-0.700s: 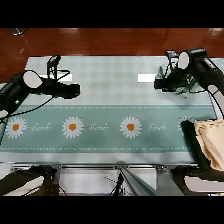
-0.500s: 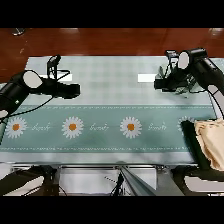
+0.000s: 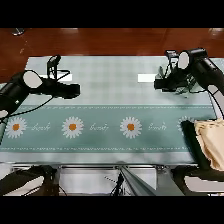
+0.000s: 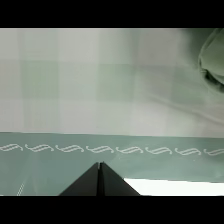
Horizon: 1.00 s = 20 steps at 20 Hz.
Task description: Fold the shirts.
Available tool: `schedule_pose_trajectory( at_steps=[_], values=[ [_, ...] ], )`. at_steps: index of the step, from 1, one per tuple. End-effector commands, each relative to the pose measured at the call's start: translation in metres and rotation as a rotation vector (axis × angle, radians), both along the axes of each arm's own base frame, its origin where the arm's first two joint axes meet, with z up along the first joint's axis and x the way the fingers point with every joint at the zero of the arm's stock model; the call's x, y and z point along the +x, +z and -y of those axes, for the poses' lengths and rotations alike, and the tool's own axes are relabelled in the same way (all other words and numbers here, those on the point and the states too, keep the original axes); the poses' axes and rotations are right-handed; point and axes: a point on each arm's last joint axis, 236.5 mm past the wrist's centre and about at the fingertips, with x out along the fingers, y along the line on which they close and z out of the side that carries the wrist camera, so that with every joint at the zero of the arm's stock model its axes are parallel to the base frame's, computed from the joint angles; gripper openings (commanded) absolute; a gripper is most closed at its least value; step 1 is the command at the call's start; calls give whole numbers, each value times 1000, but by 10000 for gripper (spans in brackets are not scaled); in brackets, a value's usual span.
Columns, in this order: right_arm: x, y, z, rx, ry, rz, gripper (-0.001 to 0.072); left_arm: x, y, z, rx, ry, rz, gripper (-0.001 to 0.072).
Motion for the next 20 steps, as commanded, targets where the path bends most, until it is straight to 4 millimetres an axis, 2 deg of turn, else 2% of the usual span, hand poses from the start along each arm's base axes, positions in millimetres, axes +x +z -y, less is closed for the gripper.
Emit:
schedule_pose_trajectory(
  at_steps=[1,4,6,7,8,9,10,11,12,13,15,17,18,20],
  values=[
    [0,0,-1,1,1,1,34,0,0,0,0,1,-1,23],
    [19,4,-2,6,12,82,34,0,0,0,0,1,1,23],
    [45,13,10,-56,39,195,35,13,5,-1,-5,23,52,23],
    [64,21,18,-104,63,280,39,20,8,-2,-8,37,82,23],
    [80,31,29,-165,87,353,179,27,12,-3,-11,50,112,23],
    [99,44,41,-218,95,443,540,31,14,-4,-13,59,133,23],
    [117,57,54,-259,86,529,625,37,17,-5,-15,70,158,29],
    [129,64,74,-293,50,582,625,42,19,-5,-16,79,179,98],
    [134,64,96,-307,-9,602,625,46,19,-6,-17,87,192,348],
    [133,57,123,-310,-81,591,625,47,18,-6,-16,89,192,710],
    [120,36,179,-308,-243,532,623,48,14,-7,-10,84,186,704],
    [105,13,223,-269,-383,478,621,48,12,-7,-9,84,182,704],
    [99,0,237,-222,-452,454,621,48,11,-7,-9,84,180,704],
    [90,-29,246,-120,-516,394,621,48,9,-7,-8,84,175,704]
  ],
)
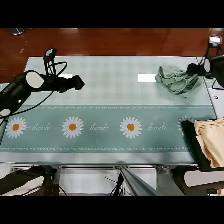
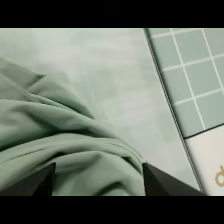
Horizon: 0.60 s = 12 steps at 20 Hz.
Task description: Fold the shirts.
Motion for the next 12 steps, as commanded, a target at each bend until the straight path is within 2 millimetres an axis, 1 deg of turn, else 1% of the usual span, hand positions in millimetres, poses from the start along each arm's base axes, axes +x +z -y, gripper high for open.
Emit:
schedule_pose_trajectory(
  at_steps=[1,2,3,4,5,6,7,8,9,10,11,12],
  values=[
    [-13,-46,25,204,-96,-27,621,2,-3,-1,3,3,1,704],
    [-12,-59,15,263,-66,-45,621,2,-4,-1,3,3,-2,704],
    [-10,-69,2,311,-31,-55,621,2,-6,-1,5,2,-6,704],
    [-6,-75,-11,348,7,-61,620,3,-9,-1,9,2,-11,704],
    [-3,-78,-24,374,35,-62,603,2,-13,-2,15,0,-19,704],
    [0,-77,-37,390,66,-62,461,1,-17,-2,18,-2,-31,704],
    [2,-74,-48,401,97,-71,246,-3,-19,-3,20,-6,-50,704],
    [4,-68,-58,414,131,-85,36,-8,-22,-7,27,-11,-75,704],
    [6,-58,-66,429,154,-93,35,-14,-27,-17,66,-24,-108,704],
    [11,-40,-75,450,174,-91,35,-22,-33,-35,139,-44,-149,705],
    [18,-16,-80,463,190,-62,35,-34,-37,-59,220,-59,-213,704],
    [29,20,-87,485,210,11,35,-48,-37,-80,266,-59,-291,704]
  ],
)
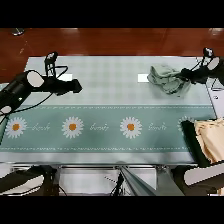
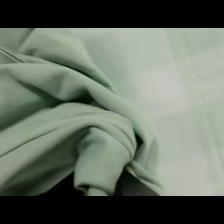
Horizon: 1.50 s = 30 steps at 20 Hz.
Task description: Fold the shirts.
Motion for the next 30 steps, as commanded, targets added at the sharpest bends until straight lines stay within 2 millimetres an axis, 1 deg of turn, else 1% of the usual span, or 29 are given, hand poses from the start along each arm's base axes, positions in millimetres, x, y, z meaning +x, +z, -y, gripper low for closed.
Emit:
schedule_pose_trajectory(
  at_steps=[1,2,3,4,5,6,7,9,10,11,12,13,14,15,17,19,20,21,23,24,26,27,28,30],
  values=[
    [24,93,-37,114,67,159,35,-48,-8,-62,156,-14,-247,704],
    [32,144,-46,133,83,275,35,-61,-4,-74,149,8,-299,704],
    [35,192,-53,148,99,391,35,-71,1,-82,144,24,-323,704],
    [34,244,-58,138,114,514,35,-77,7,-83,140,18,-312,704],
    [27,286,-60,120,125,604,35,-82,17,-76,115,-6,-269,704],
    [13,329,-64,93,143,681,35,-85,28,-62,58,-20,-217,704],
    [-4,368,-72,76,169,759,35,-90,41,-42,-25,-36,-153,704],
    [-44,436,-94,54,247,908,34,-102,65,-4,-171,-67,-20,704],
    [-65,463,-105,42,288,969,34,-109,72,10,-223,-73,31,704],
    [-88,487,-117,26,330,1025,35,-117,76,19,-250,-77,66,704],
    [-109,504,-127,12,368,1064,34,-126,79,27,-278,-88,85,704],
    [-133,515,-142,25,412,1082,34,-134,83,34,-294,-104,96,704],
    [-157,518,-164,41,497,1077,34,-140,88,39,-308,-118,111,704],
    [-177,514,-186,18,595,1055,35,-142,94,41,-315,-125,134,704],
    [-199,494,-214,20,692,963,34,-137,102,40,-317,-113,178,704],
    [-215,460,-254,89,827,843,34,-131,104,40,-323,-98,199,704],
    [-220,440,-274,126,888,785,34,-130,105,40,-324,-96,205,704],
    [-222,412,-294,153,944,710,34,-130,105,39,-320,-100,206,704],
    [-217,339,-323,164,992,546,34,-129,105,39,-307,-116,222,704],
    [-216,299,-339,200,987,466,35,-127,106,38,-307,-110,230,704],
    [-224,227,-372,292,977,321,34,-126,107,38,-307,-106,237,704],
    [-234,192,-392,336,991,245,35,-126,107,38,-309,-103,234,704],
    [-243,160,-410,366,1006,171,35,-126,107,38,-309,-103,234,704],
    [-255,116,-439,405,1017,53,35,-126,107,38,-309,-103,234,704]
  ],
)
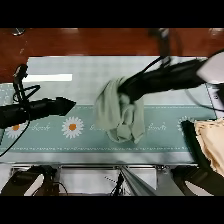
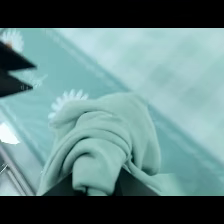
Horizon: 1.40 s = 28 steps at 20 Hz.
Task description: Fold the shirts.
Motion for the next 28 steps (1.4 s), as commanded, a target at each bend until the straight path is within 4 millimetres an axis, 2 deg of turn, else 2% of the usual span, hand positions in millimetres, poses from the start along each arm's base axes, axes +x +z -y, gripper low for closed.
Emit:
schedule_pose_trajectory(
  at_steps=[1,2,3,4,5,7,8,9,11,13,14,15,16,17,18,20,22,23,25,26,28],
  values=[
    [-30,-91,-53,-29,48,-213,35,-1,0,1,0,-4,0,704],
    [-35,-104,-66,-19,54,-260,35,-6,-3,2,5,-22,-22,704],
    [-38,-113,-75,-5,52,-300,108,-15,-10,2,28,-49,-54,704],
    [-37,-118,-81,17,41,-339,506,-25,-19,-1,64,-76,-91,705],
    [-32,-119,-81,26,27,-346,622,-32,-27,-6,102,-96,-118,704],
    [-15,-103,-68,42,11,-334,622,-40,-38,-16,158,-101,-163,704],
    [-5,-88,-54,47,19,-328,622,-43,-41,-20,171,-90,-186,704],
    [7,-73,-34,48,8,-325,621,-48,-46,-24,192,-92,-215,704],
    [33,-55,28,25,-79,-306,620,-65,-62,-41,287,-114,-288,704],
    [47,-66,119,-114,-238,-283,620,-83,-86,-59,342,-60,-406,704],
    [47,-79,169,-172,-364,-291,620,-96,-99,-55,315,-61,-468,704],
    [42,-94,209,-198,-478,-308,620,-112,-112,-38,239,-89,-530,704],
    [29,-110,239,-176,-592,-343,620,-127,-124,-18,144,-132,-573,705],
    [15,-125,253,-121,-675,-382,619,-136,-132,1,46,-159,-591,704],
    [-2,-139,255,-51,-729,-424,620,-139,-139,18,-53,-156,-592,704],
    [-34,-163,236,54,-740,-493,619,-140,-153,37,-173,-113,-581,704],
    [-57,-181,210,112,-703,-562,619,-137,-166,43,-172,-93,-560,703],
    [-65,-187,200,120,-680,-586,619,-127,-166,45,-168,-70,-520,703],
    [-69,-195,189,95,-646,-577,619,-98,-163,46,-187,16,-429,703],
    [-69,-195,184,93,-636,-568,619,-90,-164,45,-192,45,-411,703],
    [-67,-195,178,88,-630,-558,619,-89,-168,44,-190,56,-426,703]
  ],
)
